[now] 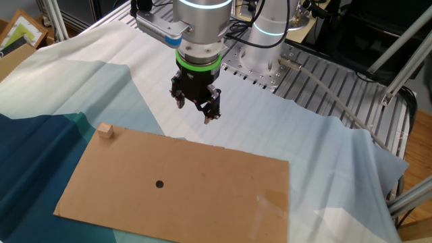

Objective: Grab the block and place it at the designated location

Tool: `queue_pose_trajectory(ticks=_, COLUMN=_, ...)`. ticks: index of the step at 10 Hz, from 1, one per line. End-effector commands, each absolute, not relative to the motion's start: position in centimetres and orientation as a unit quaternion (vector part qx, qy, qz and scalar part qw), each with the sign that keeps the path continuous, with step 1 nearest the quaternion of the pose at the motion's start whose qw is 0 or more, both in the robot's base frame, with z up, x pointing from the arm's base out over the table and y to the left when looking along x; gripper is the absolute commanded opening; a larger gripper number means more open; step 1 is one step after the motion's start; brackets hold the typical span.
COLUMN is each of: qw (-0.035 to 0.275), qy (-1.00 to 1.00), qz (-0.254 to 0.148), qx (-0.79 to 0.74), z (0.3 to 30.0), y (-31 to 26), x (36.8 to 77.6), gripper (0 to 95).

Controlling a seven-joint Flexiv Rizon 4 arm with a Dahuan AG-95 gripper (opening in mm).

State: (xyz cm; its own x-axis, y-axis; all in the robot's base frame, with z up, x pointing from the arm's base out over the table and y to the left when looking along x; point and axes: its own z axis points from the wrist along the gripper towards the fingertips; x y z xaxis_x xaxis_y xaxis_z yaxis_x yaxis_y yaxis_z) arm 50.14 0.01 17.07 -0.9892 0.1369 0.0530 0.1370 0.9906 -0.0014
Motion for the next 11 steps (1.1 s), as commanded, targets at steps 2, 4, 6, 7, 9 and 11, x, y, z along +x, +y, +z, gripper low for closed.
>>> queue_pose_trajectory(ticks=2, qw=0.015, qy=-0.997, qz=-0.001, qx=-0.073, z=17.1, y=0.0, x=50.0, gripper=0.0)
queue_pose_trajectory(ticks=4, qw=0.012, qy=-0.997, qz=-0.001, qx=-0.072, z=17.1, y=0.0, x=49.9, gripper=0.0)
queue_pose_trajectory(ticks=6, qw=0.004, qy=-0.997, qz=0.003, qx=-0.071, z=17.1, y=0.0, x=49.9, gripper=0.0)
queue_pose_trajectory(ticks=7, qw=-0.005, qy=-0.997, qz=0.005, qx=-0.072, z=17.1, y=0.0, x=50.0, gripper=0.0)
queue_pose_trajectory(ticks=9, qw=-0.016, qy=-0.997, qz=0.007, qx=-0.070, z=16.8, y=-0.4, x=50.3, gripper=0.0)
queue_pose_trajectory(ticks=11, qw=-0.015, qy=-0.998, qz=0.005, qx=-0.063, z=16.5, y=-1.2, x=51.2, gripper=0.0)
